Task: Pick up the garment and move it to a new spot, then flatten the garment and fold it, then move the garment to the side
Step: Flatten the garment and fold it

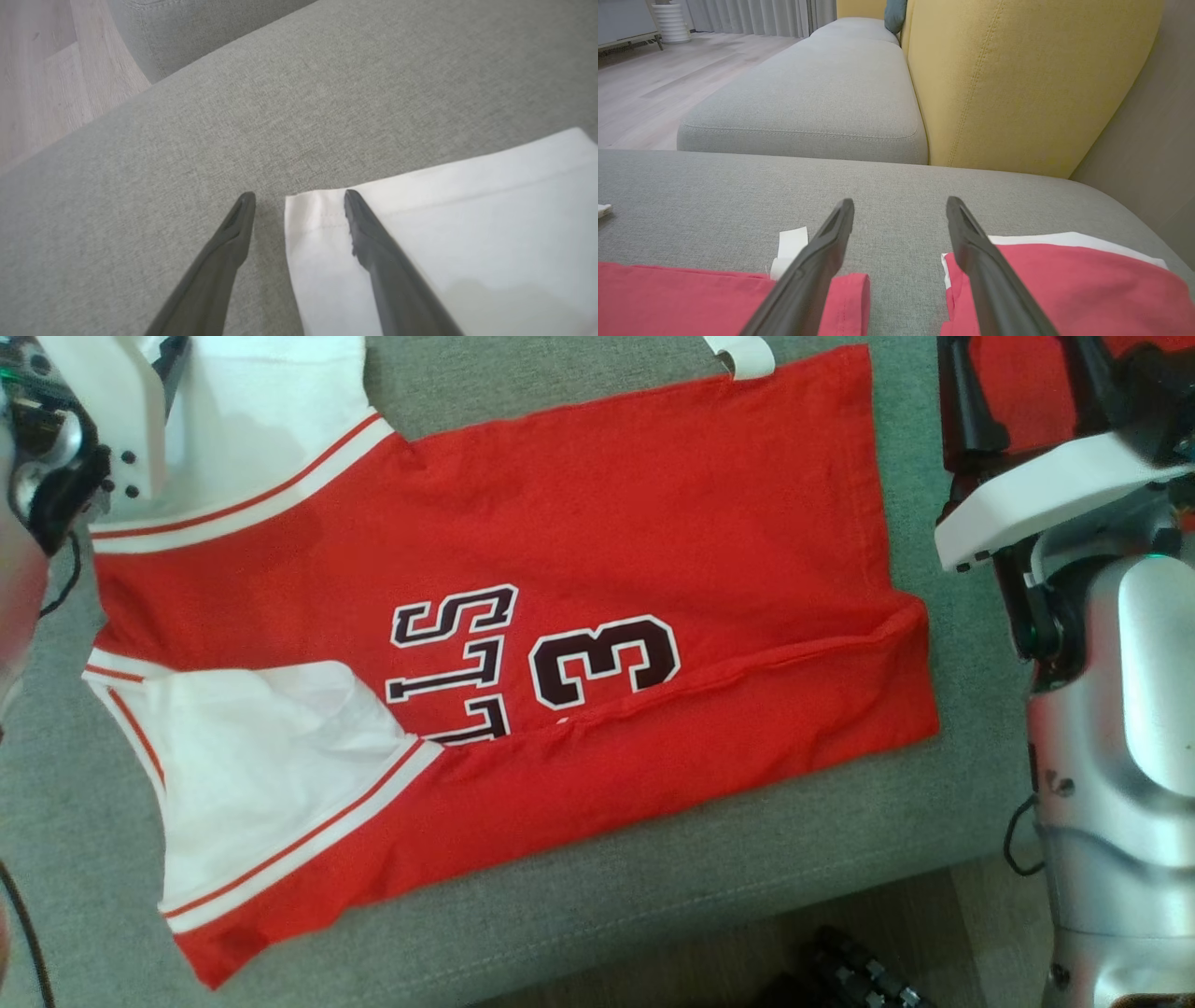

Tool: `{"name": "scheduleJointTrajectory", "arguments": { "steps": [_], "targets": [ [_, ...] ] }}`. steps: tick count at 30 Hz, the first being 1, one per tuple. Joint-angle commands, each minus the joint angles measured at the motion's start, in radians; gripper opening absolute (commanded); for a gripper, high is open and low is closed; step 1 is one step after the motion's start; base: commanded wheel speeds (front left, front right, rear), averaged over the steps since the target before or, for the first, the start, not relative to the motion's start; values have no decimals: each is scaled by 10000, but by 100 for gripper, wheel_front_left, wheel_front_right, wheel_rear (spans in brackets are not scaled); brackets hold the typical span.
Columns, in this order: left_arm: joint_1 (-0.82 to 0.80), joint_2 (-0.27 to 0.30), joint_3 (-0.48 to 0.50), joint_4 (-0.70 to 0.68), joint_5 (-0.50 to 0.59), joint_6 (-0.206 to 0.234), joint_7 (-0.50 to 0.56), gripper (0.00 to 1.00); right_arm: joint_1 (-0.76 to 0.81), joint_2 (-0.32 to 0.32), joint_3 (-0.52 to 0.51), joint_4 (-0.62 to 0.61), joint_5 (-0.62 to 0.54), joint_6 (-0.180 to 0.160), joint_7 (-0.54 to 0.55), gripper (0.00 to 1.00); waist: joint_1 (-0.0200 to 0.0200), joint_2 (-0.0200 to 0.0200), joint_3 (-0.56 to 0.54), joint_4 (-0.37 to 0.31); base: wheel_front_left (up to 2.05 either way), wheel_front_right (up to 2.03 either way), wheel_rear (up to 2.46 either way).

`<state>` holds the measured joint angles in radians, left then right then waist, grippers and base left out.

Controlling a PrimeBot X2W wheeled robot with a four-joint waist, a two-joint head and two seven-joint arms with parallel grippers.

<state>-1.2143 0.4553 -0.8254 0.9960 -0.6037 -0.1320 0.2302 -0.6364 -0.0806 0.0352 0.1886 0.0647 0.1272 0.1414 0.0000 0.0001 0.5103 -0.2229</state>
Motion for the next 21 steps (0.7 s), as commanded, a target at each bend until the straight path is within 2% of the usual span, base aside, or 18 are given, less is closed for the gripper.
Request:
{"name": "scheduleJointTrajectory", "arguments": {
  "steps": [1,6,7,8,14,21],
  "targets": [
    [-304,485,185,-207,-117,15,150,100,-41,54,162,-341,81,35,63,100,0,-1,23,-16,0,0,0],
    [-261,520,-107,-383,-540,15,606,100,-108,25,99,-394,65,35,98,100,0,-1,89,-16,0,0,0],
    [-248,518,-136,-441,-681,15,688,71,-121,22,81,-403,60,35,103,100,0,-1,95,-6,0,0,0],
    [-237,514,-155,-492,-822,15,771,0,-135,18,64,-408,55,35,107,100,0,-1,98,7,0,0,0],
    [-268,539,-209,-727,-1391,14,806,0,-203,-37,-59,-393,23,35,124,100,0,-1,21,185,0,0,0],
    [-417,393,85,-840,-1629,14,-356,0,-252,-107,-199,-219,129,35,116,100,0,-1,-280,609,0,0,0]
  ]
}}
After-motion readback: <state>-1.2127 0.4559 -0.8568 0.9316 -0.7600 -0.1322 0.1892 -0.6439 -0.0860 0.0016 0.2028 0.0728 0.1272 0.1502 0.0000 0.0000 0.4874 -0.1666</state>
